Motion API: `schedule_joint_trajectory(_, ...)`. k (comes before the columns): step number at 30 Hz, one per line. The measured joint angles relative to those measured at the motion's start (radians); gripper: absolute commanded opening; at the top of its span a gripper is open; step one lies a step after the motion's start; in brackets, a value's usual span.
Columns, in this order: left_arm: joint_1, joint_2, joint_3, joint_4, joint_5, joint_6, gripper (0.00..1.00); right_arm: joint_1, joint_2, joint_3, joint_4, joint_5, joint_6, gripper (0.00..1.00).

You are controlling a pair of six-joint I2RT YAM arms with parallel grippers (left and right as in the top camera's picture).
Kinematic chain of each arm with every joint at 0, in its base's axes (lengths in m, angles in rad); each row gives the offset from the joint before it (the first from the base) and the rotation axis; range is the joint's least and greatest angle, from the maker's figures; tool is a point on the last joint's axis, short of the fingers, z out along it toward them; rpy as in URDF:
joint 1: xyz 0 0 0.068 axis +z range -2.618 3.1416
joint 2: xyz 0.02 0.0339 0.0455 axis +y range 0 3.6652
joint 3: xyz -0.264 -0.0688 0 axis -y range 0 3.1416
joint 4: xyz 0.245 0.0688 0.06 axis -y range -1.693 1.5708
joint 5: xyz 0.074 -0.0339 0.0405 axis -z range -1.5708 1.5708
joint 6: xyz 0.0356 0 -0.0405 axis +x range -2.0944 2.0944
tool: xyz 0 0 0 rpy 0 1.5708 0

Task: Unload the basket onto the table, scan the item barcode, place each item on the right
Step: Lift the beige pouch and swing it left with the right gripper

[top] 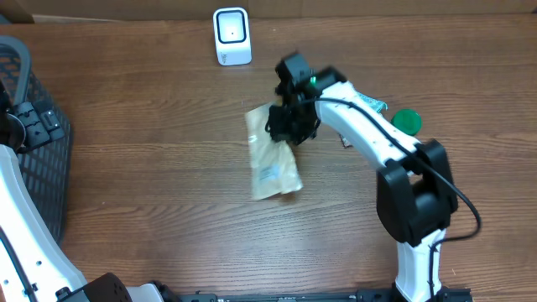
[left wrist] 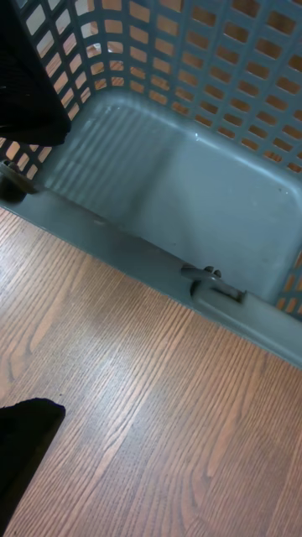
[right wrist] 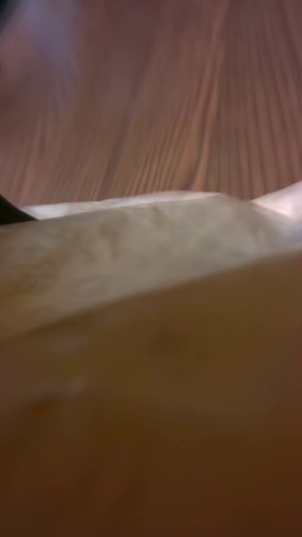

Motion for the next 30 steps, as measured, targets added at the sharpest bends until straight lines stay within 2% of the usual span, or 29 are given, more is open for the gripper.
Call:
schedule_joint_trajectory(3,0.0,0.0,0.0,0.0,0.0,0.0,0.99,0.035,-0.035,0.081,-0.124,0.241,-0.022,0.04)
schedule_joint_trajectory(7,0.0,0.0,0.0,0.0,0.0,0.0,1.0,0.116,-0.044,0.095,-0.208,0.528,-0.035,0.04)
schedule_joint_trajectory(10,0.0,0.0,0.0,0.0,0.0,0.0,1.0,0.17,-0.024,0.095,-0.217,0.637,-0.038,0.04)
schedule_joint_trajectory(11,0.0,0.0,0.0,0.0,0.0,0.0,1.0,0.192,-0.011,0.095,-0.217,0.668,-0.036,0.07)
schedule_joint_trajectory(13,0.0,0.0,0.0,0.0,0.0,0.0,0.99,0.23,0.023,0.095,-0.213,0.703,-0.039,0.24)
schedule_joint_trajectory(16,0.0,0.0,0.0,0.0,0.0,0.0,1.0,0.271,0.07,0.095,-0.19,0.703,-0.041,0.61)
schedule_joint_trajectory(17,0.0,0.0,0.0,0.0,0.0,0.0,0.99,0.283,0.081,0.095,-0.181,0.69,-0.044,0.67)
schedule_joint_trajectory(24,0.0,0.0,0.0,0.0,0.0,0.0,1.0,0.402,0.106,0.097,-0.032,0.409,-0.122,0.69)
schedule_joint_trajectory(30,0.0,0.0,0.0,0.0,0.0,0.0,0.99,0.388,0.107,0.174,-0.114,0.233,-0.171,0.7)
